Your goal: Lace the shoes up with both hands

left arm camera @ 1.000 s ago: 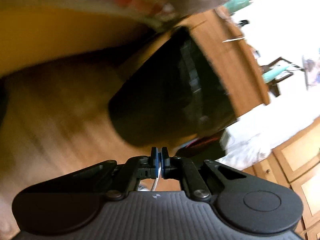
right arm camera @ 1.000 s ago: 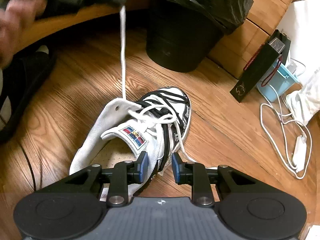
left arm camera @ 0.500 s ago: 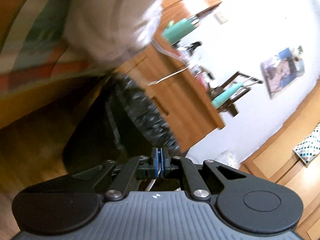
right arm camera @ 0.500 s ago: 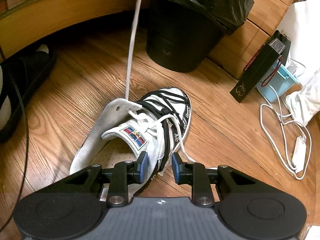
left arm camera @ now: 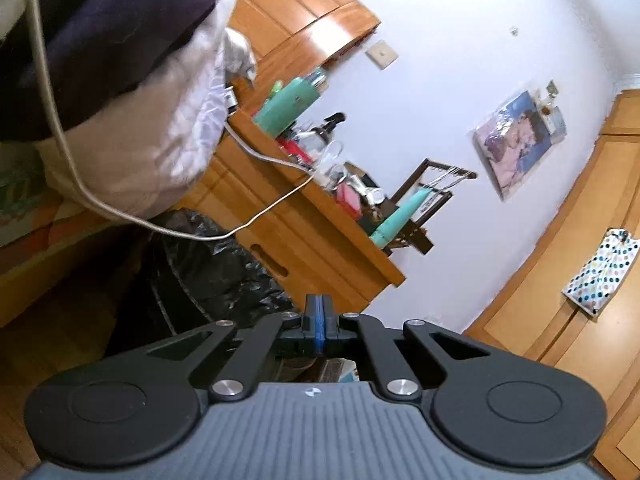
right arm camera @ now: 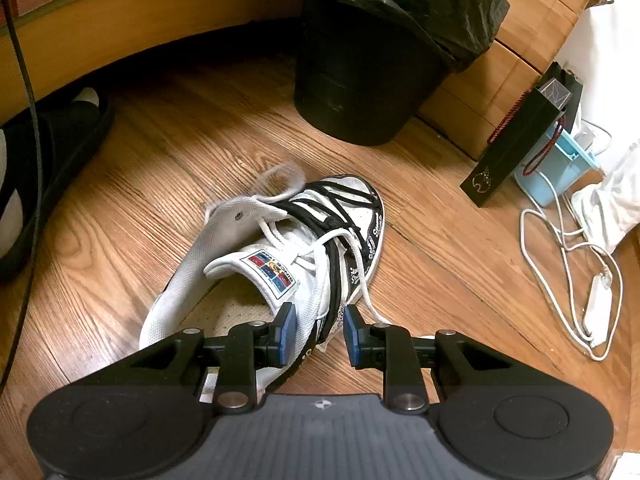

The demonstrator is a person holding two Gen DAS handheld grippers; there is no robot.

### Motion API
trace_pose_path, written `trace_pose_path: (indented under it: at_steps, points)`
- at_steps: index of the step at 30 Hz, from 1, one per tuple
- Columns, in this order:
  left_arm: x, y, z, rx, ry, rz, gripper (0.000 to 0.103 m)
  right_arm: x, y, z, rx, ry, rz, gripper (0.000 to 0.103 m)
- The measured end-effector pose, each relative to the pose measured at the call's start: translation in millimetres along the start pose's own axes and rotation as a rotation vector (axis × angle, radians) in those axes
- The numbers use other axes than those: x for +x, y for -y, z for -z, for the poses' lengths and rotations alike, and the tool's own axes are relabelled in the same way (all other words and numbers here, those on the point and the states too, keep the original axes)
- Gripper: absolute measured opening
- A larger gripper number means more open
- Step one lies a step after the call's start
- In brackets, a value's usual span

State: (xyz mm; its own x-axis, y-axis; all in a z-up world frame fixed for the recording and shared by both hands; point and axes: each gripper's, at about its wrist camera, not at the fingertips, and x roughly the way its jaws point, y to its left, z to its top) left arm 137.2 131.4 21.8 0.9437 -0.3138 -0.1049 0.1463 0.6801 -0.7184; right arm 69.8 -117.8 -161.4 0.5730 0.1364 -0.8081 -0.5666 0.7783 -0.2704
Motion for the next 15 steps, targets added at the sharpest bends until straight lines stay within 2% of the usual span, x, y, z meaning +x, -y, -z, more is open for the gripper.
trace_pose_path:
  at_steps: [4,10,15]
  points:
    - [14.1,-11.3,20.6,0.031,-0.118,-0.058,0.0,0.2,-0.4,-0.6,-0.002,0.0,0.001,0.028]
    - [42.2,-20.9,79.2,0.214,-0.344,-0.189,0.001,-1.8,3.7,0.7,0.037,0.017,-0.008,0.028]
    - [44.8,-36.4,124.7,0.293,-0.484,-0.248,0.001,-15.2,21.4,2.2,0.149,0.112,-0.014,0.028]
